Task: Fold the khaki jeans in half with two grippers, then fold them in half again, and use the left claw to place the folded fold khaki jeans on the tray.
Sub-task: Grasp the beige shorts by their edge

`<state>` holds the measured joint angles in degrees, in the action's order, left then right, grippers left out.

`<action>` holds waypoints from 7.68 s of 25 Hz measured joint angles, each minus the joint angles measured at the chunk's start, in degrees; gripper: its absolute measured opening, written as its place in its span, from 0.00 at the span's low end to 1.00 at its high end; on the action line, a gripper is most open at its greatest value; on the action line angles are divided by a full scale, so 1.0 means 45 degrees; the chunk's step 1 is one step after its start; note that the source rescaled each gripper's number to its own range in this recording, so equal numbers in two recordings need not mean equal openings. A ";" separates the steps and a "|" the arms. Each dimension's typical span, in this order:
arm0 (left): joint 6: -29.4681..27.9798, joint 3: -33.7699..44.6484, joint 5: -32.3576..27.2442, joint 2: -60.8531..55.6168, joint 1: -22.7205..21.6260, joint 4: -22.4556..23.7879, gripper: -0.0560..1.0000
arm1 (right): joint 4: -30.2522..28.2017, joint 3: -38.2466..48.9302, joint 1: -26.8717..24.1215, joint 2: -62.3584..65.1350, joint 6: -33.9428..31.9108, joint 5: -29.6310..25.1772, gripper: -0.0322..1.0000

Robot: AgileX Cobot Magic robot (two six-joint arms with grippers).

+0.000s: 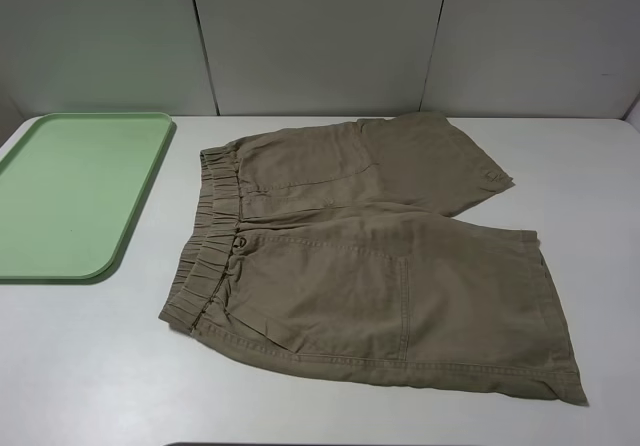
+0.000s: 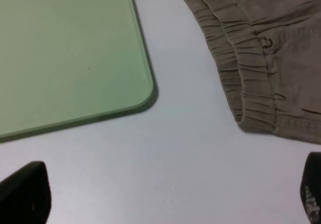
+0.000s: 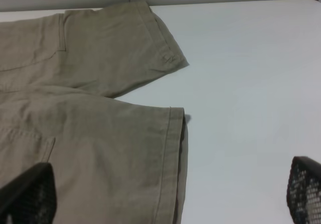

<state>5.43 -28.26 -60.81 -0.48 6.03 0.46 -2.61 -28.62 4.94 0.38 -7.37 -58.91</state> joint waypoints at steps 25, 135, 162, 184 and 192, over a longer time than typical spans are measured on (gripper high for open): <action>0.0000 0.0000 0.0000 0.0000 0.0000 0.0000 1.00 | 0.0084 0.0000 0.0000 0.0000 0.0000 0.0000 1.00; 0.7988 -0.5322 0.6197 2.3543 0.9162 0.1849 0.98 | -0.3644 0.2097 0.7064 -1.9449 0.9436 0.8003 1.00; 0.7988 -0.5214 0.7164 2.4160 0.9162 0.1840 0.84 | -0.3682 0.2031 0.7064 -2.0330 0.9436 0.8379 1.00; 0.8183 -0.3400 0.9154 2.3991 0.9149 0.1967 0.37 | -0.3637 0.2056 0.7064 -2.0330 0.9523 0.8481 0.91; 0.8183 -0.3367 0.9337 2.3991 0.9149 0.2092 0.06 | -0.3685 0.2056 0.7064 -2.0440 0.9523 0.9243 0.07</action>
<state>42.25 -43.41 -18.79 107.48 47.20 9.88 -19.19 -19.37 36.73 -91.59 35.48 -17.31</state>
